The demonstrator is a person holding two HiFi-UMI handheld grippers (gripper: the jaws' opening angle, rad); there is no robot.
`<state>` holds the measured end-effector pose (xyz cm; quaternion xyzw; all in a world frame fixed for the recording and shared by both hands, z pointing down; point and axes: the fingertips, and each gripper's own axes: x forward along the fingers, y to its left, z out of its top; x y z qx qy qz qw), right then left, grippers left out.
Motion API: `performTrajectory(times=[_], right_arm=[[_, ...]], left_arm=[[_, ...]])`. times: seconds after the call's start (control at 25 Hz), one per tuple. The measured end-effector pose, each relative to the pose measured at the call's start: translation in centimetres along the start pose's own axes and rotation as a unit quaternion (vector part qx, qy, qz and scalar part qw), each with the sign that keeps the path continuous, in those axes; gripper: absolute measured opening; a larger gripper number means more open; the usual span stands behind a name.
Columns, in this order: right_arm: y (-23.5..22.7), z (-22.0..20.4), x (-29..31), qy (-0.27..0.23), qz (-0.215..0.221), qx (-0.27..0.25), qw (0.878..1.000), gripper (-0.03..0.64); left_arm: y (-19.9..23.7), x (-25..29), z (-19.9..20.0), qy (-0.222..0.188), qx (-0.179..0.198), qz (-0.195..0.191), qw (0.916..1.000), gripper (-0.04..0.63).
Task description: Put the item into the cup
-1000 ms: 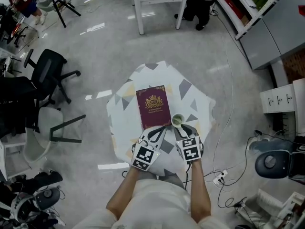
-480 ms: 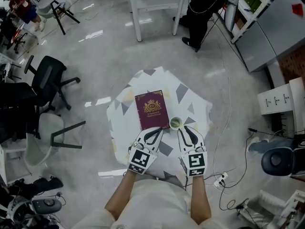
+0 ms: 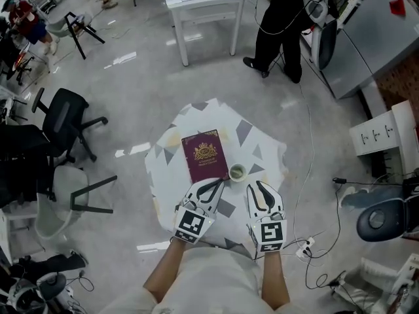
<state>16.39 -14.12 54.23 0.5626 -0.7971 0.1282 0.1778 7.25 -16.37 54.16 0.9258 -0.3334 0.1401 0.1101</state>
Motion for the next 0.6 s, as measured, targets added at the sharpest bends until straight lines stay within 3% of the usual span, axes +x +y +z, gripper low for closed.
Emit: performTrajectory(times=[0.6], right_arm=[[0.01, 0.44, 0.15, -0.002, 0.0, -0.006, 1.0, 0.097]], left_arm=[[0.02, 0.56, 0.3, -0.003, 0.004, -0.007, 1.0, 0.012]])
